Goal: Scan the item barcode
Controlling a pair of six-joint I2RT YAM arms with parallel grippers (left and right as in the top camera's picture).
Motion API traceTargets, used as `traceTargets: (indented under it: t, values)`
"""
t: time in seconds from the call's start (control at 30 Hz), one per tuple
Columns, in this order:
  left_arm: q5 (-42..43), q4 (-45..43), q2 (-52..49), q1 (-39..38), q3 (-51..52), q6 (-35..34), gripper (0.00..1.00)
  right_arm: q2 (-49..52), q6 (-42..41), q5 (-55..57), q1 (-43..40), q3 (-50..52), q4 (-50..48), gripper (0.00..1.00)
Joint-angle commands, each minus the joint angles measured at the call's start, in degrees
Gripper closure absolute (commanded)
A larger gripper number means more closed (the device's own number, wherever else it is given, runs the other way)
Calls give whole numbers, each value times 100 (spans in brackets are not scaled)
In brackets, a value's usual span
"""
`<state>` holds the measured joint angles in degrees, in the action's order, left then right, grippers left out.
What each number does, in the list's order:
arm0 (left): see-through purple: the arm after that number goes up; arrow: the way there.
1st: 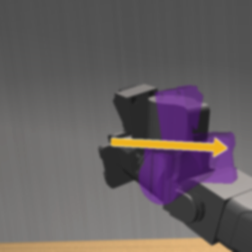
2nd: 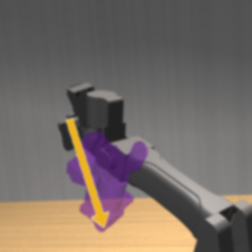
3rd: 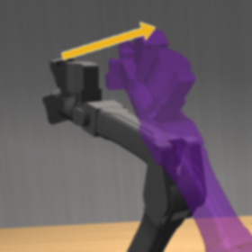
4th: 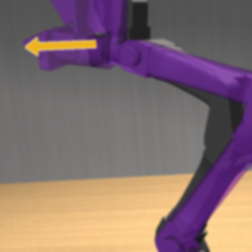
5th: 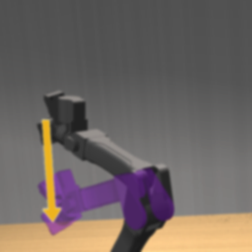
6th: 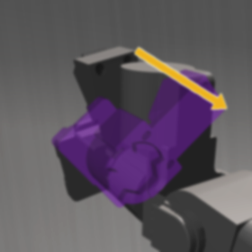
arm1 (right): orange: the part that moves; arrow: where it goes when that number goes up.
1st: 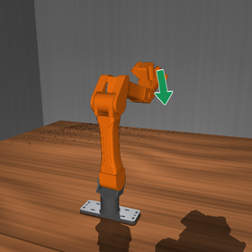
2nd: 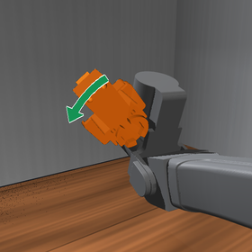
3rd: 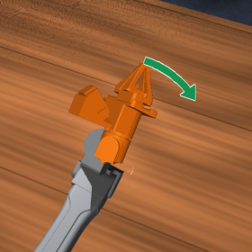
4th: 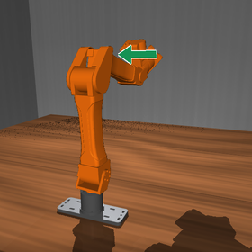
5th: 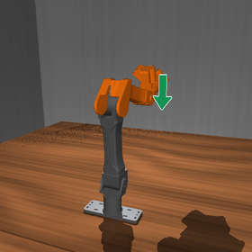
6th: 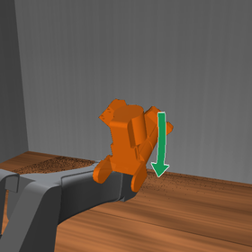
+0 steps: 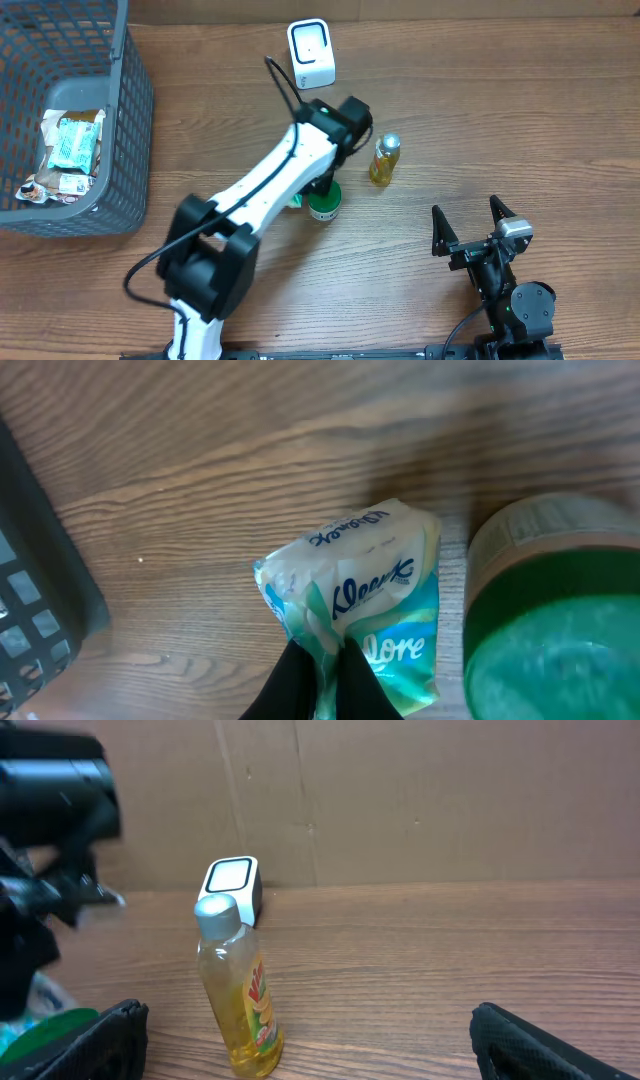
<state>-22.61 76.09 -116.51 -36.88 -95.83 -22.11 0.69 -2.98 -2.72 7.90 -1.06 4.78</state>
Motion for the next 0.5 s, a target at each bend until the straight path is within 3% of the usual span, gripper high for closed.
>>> traceTargets:
  t: [0.0,0.47]
  values:
    - [-219,31,-249,-210,55,-96,95,-50,7,26,-24,61,-15,0]
    - [-105,149,-232,-291,-289,-227,96,-50,7,26,-24,61,-15,0]
